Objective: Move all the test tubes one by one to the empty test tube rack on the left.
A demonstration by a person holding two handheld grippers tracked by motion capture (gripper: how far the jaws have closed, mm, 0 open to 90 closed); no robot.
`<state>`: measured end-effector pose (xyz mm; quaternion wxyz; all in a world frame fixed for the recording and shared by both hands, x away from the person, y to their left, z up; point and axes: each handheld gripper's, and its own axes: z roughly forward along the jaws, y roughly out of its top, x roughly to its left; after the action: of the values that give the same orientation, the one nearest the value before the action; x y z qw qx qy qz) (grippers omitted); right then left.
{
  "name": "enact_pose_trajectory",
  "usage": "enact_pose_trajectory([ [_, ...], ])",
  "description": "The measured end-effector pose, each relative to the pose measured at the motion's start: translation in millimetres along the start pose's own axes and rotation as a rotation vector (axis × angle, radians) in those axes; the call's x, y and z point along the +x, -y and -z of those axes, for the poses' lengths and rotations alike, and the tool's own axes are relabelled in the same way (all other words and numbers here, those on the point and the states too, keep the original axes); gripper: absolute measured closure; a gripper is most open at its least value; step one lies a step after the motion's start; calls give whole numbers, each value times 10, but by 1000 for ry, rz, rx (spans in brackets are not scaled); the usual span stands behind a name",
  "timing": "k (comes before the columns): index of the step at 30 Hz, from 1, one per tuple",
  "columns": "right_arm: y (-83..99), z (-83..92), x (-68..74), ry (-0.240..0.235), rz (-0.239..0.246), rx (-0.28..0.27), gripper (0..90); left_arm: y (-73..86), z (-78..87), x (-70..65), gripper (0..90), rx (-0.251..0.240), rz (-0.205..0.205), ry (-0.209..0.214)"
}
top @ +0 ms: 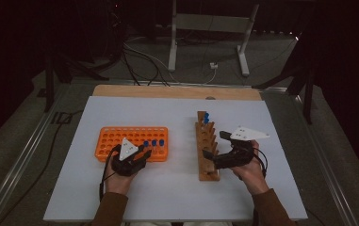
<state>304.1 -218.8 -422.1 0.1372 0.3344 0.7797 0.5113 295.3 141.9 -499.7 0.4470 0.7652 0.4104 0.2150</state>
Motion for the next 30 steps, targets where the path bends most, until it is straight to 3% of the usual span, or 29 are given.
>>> enact_pose_trajectory([
  [9,-24,-7,-15,10,1,2,0,-25,206,124,423,-96,115,90],
  [11,-36,-12,-19,14,2,2,0,-27,240,140,383,-109,130,85],
  [17,-81,-48,-56,31,-1,-3,0,-57,323,134,193,-120,138,63],
  [20,-103,-86,-80,39,-15,-9,0,-84,362,136,154,-131,134,71],
  [24,-153,-153,-94,57,-16,-11,0,-115,392,133,20,-131,133,69],
  [30,-231,-265,-130,106,6,11,0,-142,420,153,7,-144,129,68],
])
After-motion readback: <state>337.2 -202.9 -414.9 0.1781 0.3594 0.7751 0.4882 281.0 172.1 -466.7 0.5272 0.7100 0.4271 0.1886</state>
